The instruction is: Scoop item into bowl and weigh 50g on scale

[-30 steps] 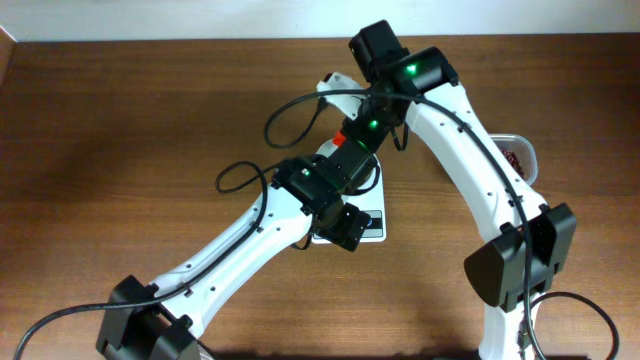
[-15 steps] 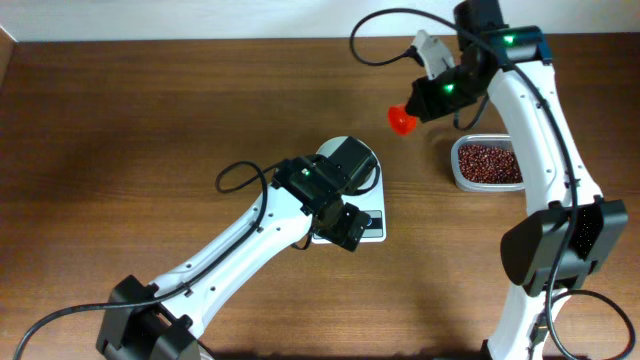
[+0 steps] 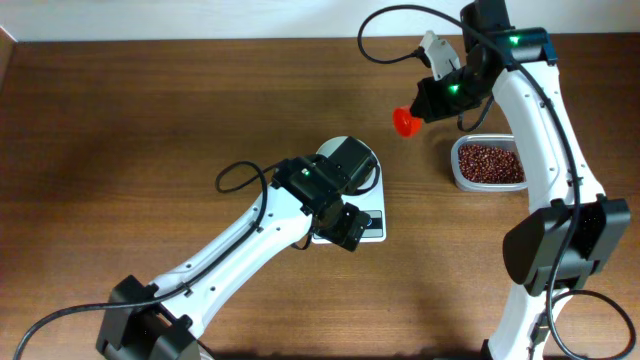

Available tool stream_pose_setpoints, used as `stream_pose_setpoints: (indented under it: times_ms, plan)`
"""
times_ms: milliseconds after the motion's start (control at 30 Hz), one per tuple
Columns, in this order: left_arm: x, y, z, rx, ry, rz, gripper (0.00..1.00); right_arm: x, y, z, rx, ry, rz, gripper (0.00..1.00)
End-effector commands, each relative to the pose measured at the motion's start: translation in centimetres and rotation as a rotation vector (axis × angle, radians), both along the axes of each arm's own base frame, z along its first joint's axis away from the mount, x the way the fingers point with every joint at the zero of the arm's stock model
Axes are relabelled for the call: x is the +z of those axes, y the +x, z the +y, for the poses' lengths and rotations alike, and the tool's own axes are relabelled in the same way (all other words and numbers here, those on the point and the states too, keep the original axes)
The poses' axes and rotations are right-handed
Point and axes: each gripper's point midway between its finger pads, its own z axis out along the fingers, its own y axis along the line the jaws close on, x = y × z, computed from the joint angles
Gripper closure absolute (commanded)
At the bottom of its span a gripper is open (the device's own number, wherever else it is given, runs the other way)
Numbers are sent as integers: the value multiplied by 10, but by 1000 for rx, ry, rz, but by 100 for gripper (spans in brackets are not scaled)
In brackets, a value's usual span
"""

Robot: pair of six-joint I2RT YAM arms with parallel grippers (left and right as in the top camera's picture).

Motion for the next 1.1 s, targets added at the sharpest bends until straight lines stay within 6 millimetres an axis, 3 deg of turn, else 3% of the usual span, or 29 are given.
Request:
stream_pose_setpoints:
  times_ms: [0,367,467,533,767,933,1067]
  plan:
    - [2,3,0,-4,3,-10,1,4,-2,8,8,59,7,96]
    - [2,3,0,-4,3,-10,1,6,4,10,12,66,-22,96]
    - [2,3,0,-4,3,-10,1,13,-1,22,34,144,-5,96]
    - [2,3,0,-4,3,-10,1,13,-2,22,-68,173,64,96]
    - [2,3,0,-4,3,-10,1,12,-31,70,68,182,106,96]
    - [2,3,0,-4,3,-10,1,-7,-48,89,171,-24,70,96]
    - [2,3,0,-4,3,-10,1,-22,-57,107,245,-51,67,96]
